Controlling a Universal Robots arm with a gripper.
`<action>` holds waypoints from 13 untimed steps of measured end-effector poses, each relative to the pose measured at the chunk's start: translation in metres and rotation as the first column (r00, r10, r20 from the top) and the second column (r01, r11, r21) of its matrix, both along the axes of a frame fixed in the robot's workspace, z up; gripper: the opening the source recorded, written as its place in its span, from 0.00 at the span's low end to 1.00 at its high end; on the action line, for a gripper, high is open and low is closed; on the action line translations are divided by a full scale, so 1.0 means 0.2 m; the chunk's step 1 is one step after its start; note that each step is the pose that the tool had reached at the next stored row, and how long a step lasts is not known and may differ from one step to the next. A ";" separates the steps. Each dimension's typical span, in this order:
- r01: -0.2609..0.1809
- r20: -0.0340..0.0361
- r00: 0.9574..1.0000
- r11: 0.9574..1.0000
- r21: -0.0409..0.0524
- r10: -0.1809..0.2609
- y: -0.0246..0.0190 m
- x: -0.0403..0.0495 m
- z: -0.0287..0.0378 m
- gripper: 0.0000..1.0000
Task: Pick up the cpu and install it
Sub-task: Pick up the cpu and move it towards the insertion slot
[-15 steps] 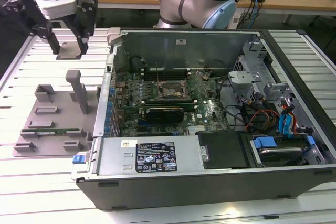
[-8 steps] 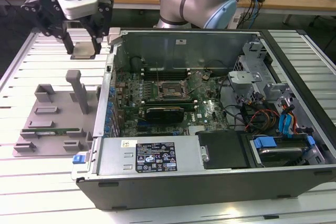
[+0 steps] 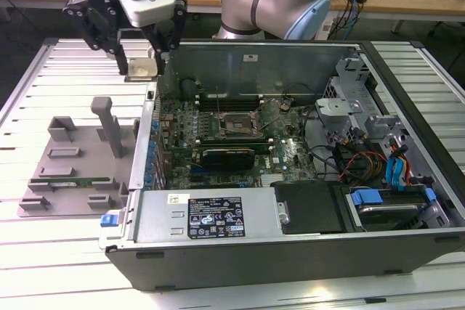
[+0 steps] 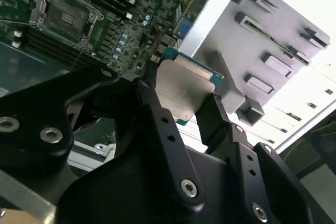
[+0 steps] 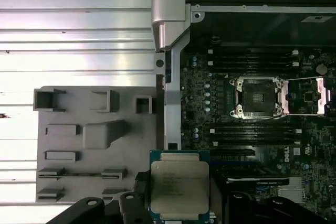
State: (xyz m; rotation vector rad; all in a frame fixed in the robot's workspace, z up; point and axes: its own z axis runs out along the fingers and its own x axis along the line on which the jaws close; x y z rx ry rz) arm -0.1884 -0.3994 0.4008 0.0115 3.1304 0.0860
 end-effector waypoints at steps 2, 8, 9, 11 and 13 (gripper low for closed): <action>0.000 0.000 1.000 1.000 0.000 0.000 0.001 0.067 0.000 0.55; 0.000 0.000 1.000 1.000 0.000 0.000 0.002 0.215 0.000 0.55; 0.000 0.000 1.000 1.000 0.000 0.000 0.002 0.253 0.000 0.55; 0.000 0.000 1.000 1.000 0.000 0.000 0.002 0.285 0.000 0.55; 0.000 0.000 1.000 1.000 0.000 0.000 0.002 0.336 0.000 0.55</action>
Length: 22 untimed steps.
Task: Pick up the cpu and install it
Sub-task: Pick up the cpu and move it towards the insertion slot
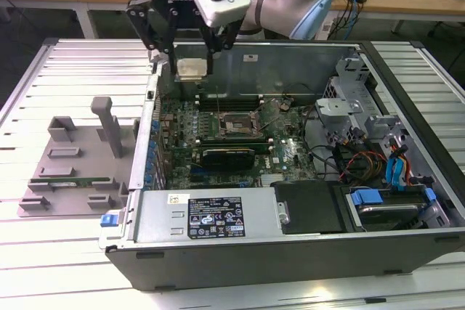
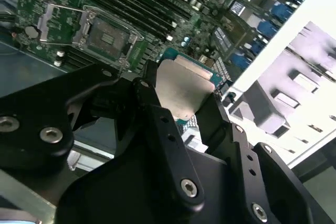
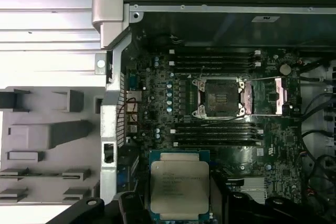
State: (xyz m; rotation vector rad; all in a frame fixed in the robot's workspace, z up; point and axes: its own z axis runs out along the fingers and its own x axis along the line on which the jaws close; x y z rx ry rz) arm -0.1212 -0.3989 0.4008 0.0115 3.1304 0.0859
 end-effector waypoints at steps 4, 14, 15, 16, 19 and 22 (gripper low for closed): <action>0.000 0.000 1.000 1.000 0.000 0.000 0.000 0.117 0.000 0.55; 0.000 0.000 1.000 1.000 -0.001 0.000 0.007 0.240 -0.041 0.55; 0.000 0.000 1.000 1.000 -0.003 0.000 0.013 0.242 -0.064 0.55; 0.000 0.000 1.000 1.000 -0.004 0.000 0.016 0.242 -0.075 0.55; 0.000 0.000 1.000 1.000 -0.017 0.000 0.030 0.248 -0.118 0.55; 0.000 0.000 1.000 1.000 -0.023 0.000 0.055 0.260 -0.158 0.55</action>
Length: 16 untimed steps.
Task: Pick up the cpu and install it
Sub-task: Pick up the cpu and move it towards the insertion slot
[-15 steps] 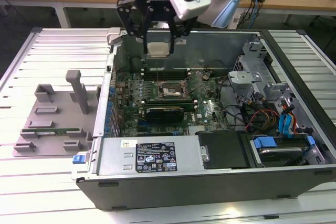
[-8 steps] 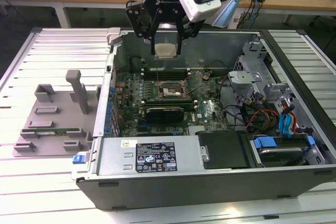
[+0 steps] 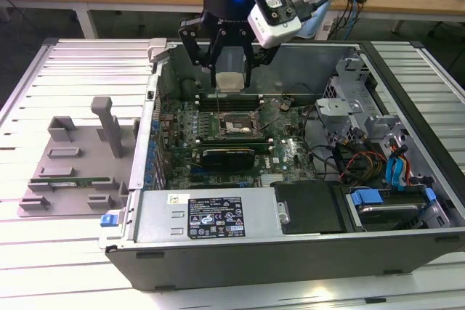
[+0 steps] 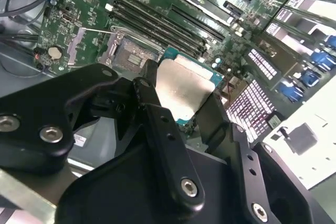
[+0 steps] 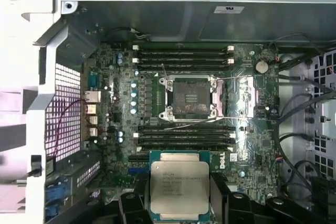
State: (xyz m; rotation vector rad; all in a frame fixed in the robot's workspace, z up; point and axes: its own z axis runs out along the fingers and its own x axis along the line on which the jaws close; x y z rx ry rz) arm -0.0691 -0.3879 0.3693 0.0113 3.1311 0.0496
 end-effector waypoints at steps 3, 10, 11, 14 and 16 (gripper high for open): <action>0.000 0.000 1.000 1.000 -0.007 0.000 0.015 0.015 -0.038 0.55; 0.000 0.000 1.000 1.000 -0.009 0.000 0.022 0.041 -0.132 0.55; 0.000 0.000 1.000 1.000 -0.009 0.000 0.022 0.053 -0.156 0.55; 0.000 0.000 1.000 1.000 -0.010 0.000 0.041 0.060 -0.204 0.55; 0.000 0.000 1.000 1.000 -0.009 0.000 0.068 0.062 -0.242 0.55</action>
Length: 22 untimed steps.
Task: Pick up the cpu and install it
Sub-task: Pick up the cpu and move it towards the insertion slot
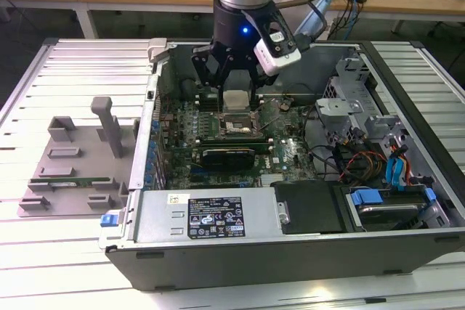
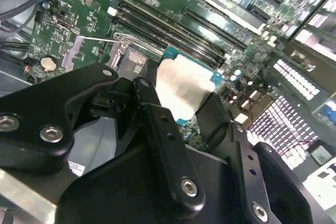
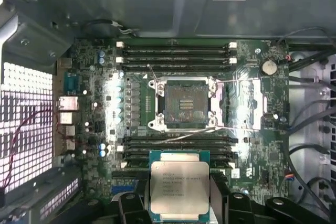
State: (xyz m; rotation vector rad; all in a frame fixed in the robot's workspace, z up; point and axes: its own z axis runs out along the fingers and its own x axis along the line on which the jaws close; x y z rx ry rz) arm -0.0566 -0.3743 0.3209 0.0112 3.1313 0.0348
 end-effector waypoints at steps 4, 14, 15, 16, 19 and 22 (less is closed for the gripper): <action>0.000 0.000 1.000 1.000 0.000 0.000 0.046 0.008 -0.059 0.55; 0.000 0.000 1.000 1.000 -0.001 0.000 0.148 0.036 -0.124 0.55; 0.000 0.000 1.000 1.000 -0.001 0.000 0.164 0.038 -0.124 0.55; 0.000 0.000 1.000 1.000 -0.001 0.000 0.176 0.038 -0.122 0.55; 0.000 0.000 1.000 1.000 -0.001 0.000 0.193 0.038 -0.108 0.55; 0.000 0.000 1.000 1.000 -0.002 0.000 0.216 0.048 -0.107 0.55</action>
